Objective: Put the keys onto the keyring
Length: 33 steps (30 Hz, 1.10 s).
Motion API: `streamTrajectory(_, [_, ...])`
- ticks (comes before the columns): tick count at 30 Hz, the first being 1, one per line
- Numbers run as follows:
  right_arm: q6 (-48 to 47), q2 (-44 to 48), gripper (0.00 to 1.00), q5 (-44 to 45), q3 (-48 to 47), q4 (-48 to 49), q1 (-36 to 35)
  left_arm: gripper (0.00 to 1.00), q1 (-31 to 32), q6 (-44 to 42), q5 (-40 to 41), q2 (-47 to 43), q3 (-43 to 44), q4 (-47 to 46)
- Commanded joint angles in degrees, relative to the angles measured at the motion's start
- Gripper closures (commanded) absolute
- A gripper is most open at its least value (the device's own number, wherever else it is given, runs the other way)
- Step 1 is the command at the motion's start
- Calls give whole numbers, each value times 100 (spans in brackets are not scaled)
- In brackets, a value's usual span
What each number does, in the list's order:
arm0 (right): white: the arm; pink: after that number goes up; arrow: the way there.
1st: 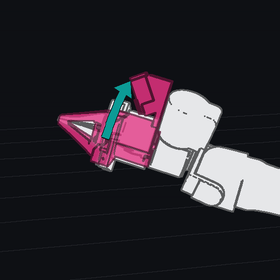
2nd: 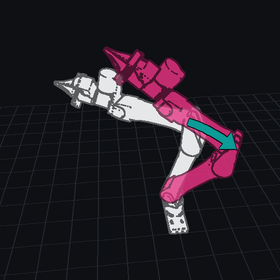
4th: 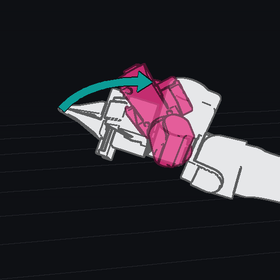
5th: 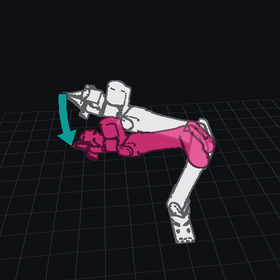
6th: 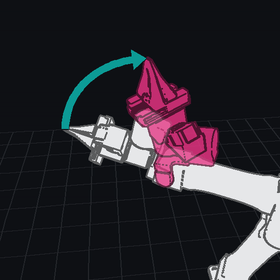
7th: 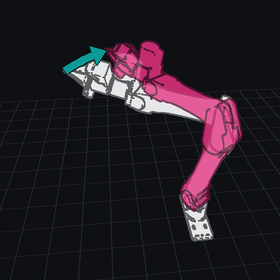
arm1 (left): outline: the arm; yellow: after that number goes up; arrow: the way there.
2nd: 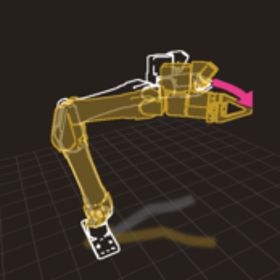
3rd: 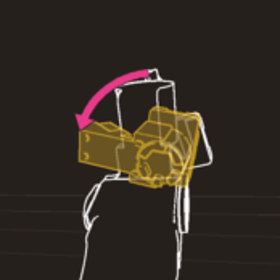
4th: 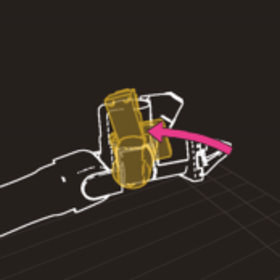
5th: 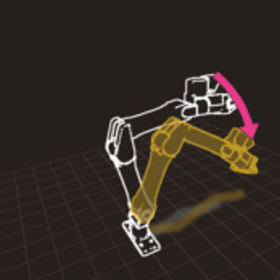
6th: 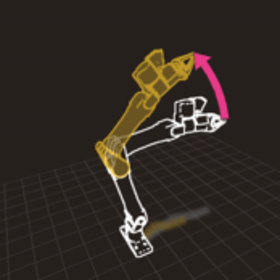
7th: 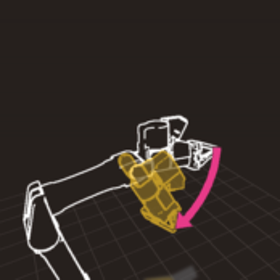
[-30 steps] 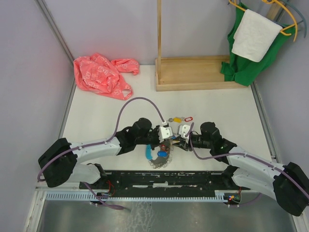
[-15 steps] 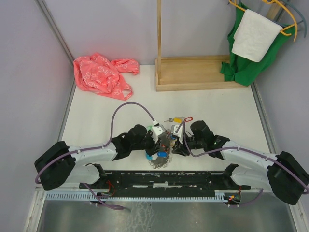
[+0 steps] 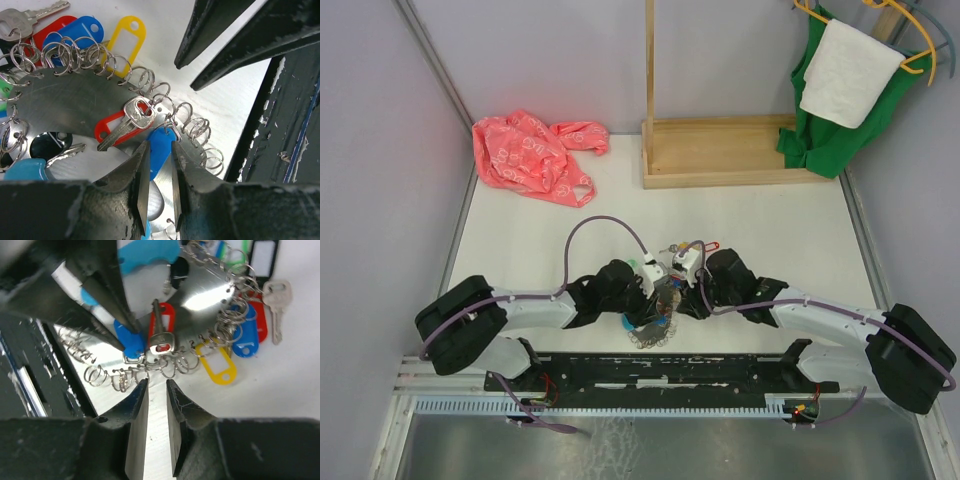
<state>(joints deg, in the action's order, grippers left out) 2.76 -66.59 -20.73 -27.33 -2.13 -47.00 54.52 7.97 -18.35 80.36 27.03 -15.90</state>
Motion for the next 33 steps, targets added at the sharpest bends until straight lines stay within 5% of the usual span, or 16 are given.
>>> streamTrajectory(1, [1768,69,73,936,-252,19,-99,70,36,142,-252,99,231,-476])
streamTrajectory(15, [4817,-564,74,2404,-428,-117,-694,72,54,350,-265,211,24,-700])
streamTrajectory(33, [5858,-968,73,2589,-497,-174,-917,73,108,319,-274,408,41,-757])
